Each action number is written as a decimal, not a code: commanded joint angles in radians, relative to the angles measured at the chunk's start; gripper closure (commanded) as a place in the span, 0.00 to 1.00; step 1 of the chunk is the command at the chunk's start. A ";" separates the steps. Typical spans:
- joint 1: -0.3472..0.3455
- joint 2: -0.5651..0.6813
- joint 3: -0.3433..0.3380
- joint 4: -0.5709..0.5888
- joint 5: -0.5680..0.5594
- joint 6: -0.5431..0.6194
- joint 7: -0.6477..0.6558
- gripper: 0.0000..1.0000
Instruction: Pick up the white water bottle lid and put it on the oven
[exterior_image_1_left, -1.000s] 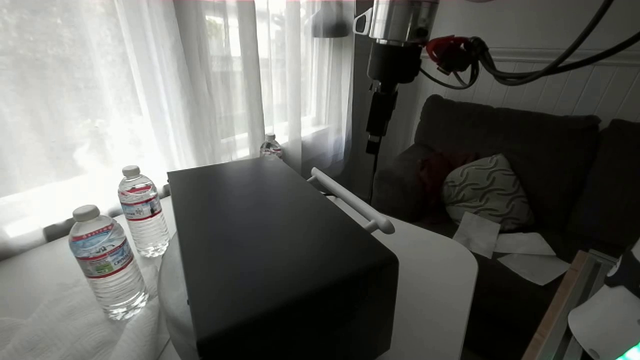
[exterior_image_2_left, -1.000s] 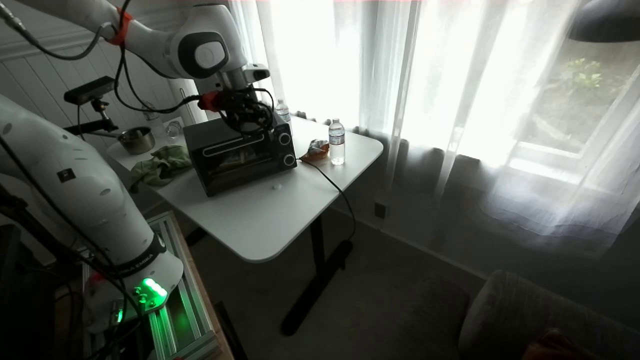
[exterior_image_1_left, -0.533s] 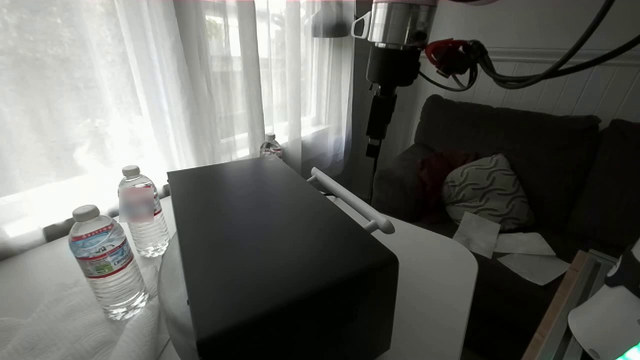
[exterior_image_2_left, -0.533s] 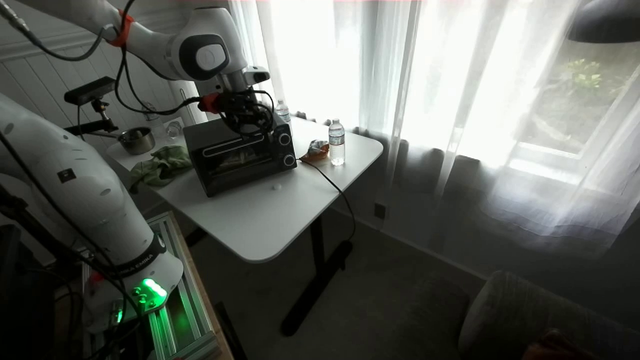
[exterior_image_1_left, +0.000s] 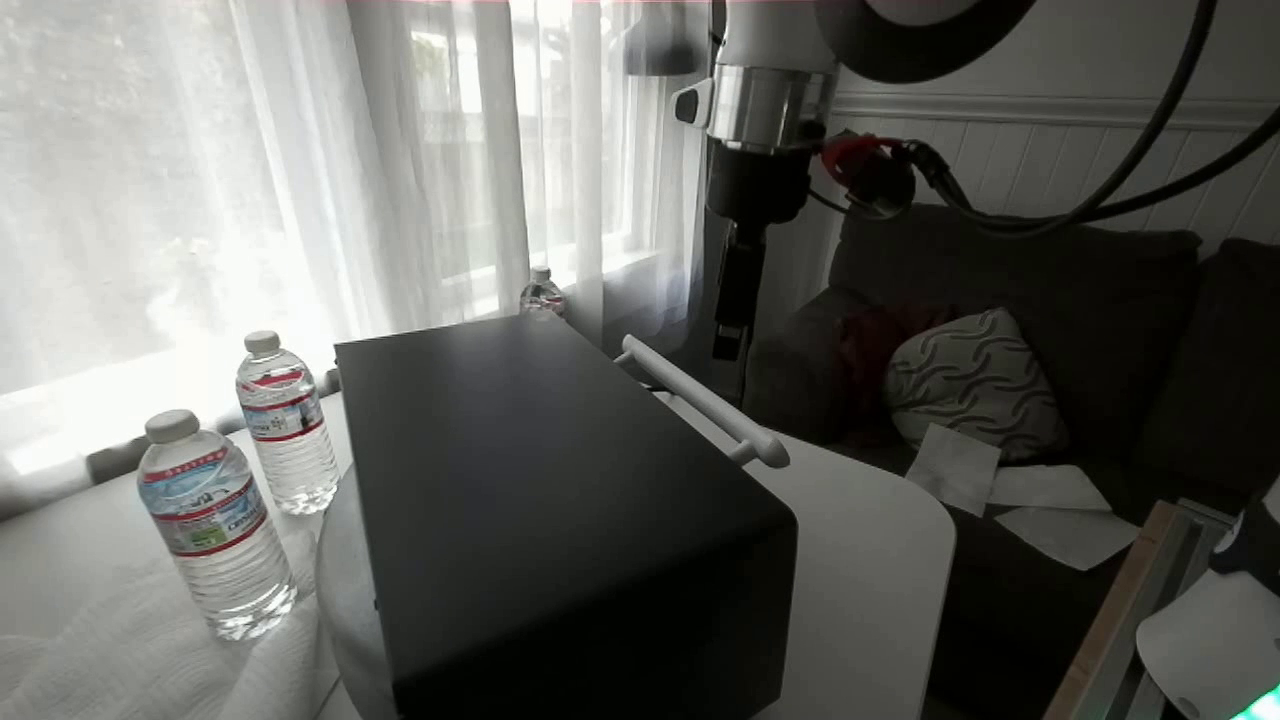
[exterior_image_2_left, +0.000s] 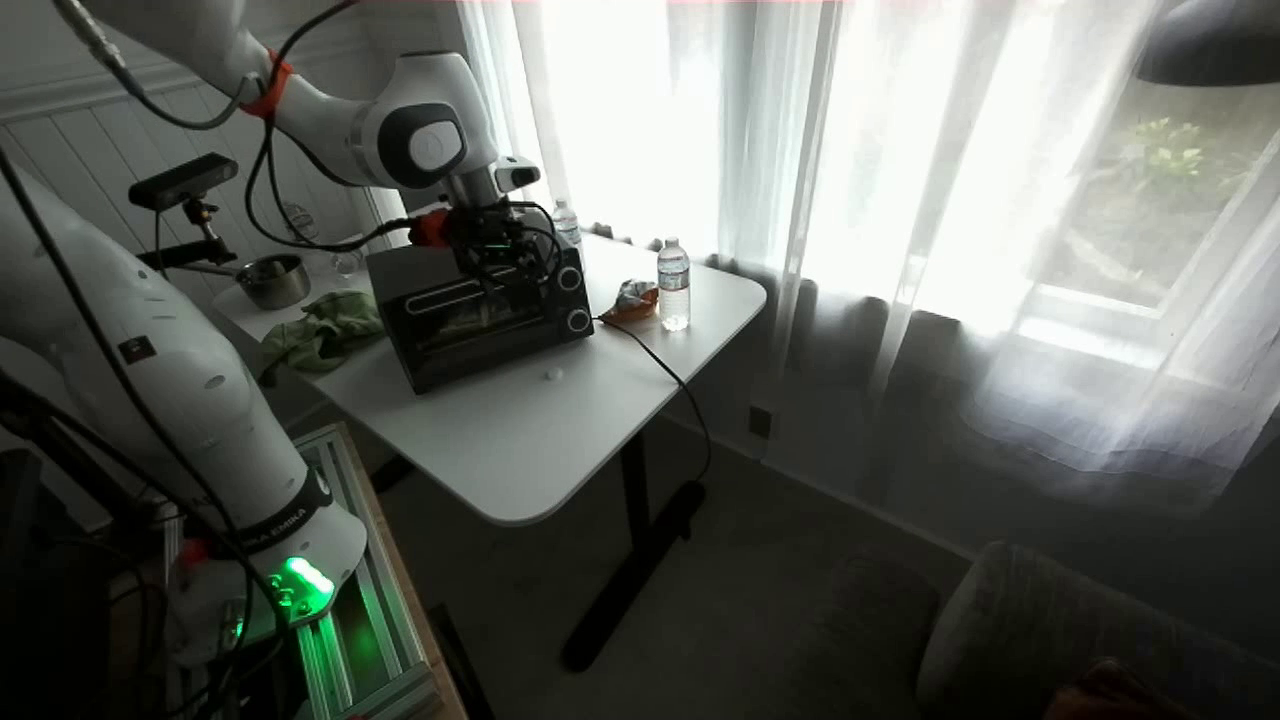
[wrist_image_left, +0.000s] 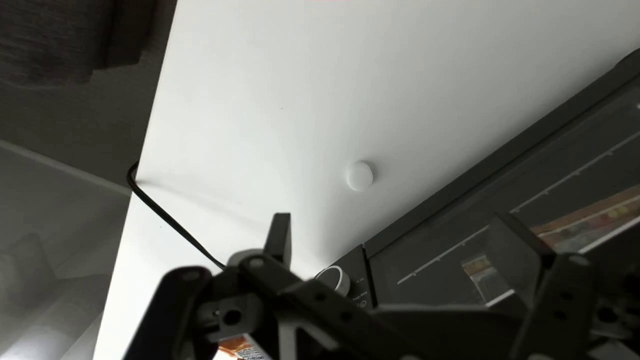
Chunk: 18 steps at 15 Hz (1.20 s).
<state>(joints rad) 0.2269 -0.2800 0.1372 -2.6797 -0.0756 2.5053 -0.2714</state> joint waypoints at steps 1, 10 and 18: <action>0.019 0.070 -0.017 -0.007 0.011 0.098 -0.112 0.00; 0.018 0.259 -0.039 -0.031 0.117 0.391 -0.489 0.00; -0.074 0.399 0.106 0.025 0.662 0.431 -1.078 0.00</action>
<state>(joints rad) 0.1934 0.0822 0.2041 -2.6838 0.4328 2.9318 -1.1622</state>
